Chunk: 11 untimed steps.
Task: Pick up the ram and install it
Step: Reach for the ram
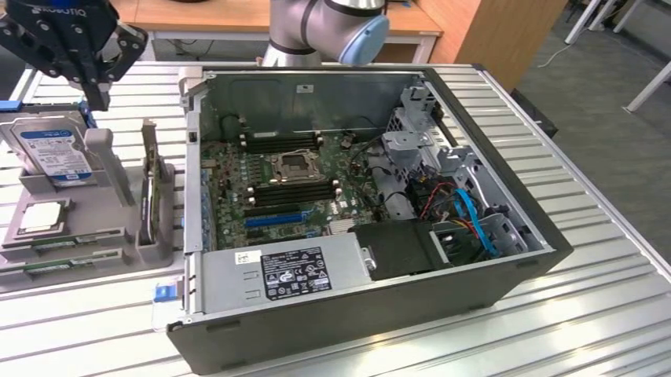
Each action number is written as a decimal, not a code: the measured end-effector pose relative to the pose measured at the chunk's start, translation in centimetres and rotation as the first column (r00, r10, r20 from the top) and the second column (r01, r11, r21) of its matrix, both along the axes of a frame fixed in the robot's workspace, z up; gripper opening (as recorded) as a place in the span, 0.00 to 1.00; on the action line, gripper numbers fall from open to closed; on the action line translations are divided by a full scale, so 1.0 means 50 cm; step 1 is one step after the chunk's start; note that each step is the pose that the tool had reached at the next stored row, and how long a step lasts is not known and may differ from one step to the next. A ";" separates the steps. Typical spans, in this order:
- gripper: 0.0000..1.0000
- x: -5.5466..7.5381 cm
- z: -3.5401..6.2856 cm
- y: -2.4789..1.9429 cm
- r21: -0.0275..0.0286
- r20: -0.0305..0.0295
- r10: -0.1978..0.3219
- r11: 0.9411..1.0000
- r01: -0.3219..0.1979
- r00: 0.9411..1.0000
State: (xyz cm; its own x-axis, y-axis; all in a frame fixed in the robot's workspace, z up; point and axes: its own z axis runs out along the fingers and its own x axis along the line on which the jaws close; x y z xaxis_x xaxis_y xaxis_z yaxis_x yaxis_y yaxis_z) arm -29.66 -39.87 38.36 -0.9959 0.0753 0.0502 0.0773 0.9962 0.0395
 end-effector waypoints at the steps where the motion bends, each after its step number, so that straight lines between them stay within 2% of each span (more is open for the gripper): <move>1: 0.10 -0.001 0.000 0.0000 0.000 0.000 0.000 1.000 0.000 1.000; 11: 0.10 -0.027 0.000 0.0000 0.000 0.000 0.000 1.000 0.000 1.000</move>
State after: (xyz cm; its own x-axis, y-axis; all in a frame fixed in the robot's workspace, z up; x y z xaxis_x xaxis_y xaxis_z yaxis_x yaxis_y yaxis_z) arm -31.01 -39.86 38.35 -0.9959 0.0753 0.0501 0.0774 0.9962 0.0395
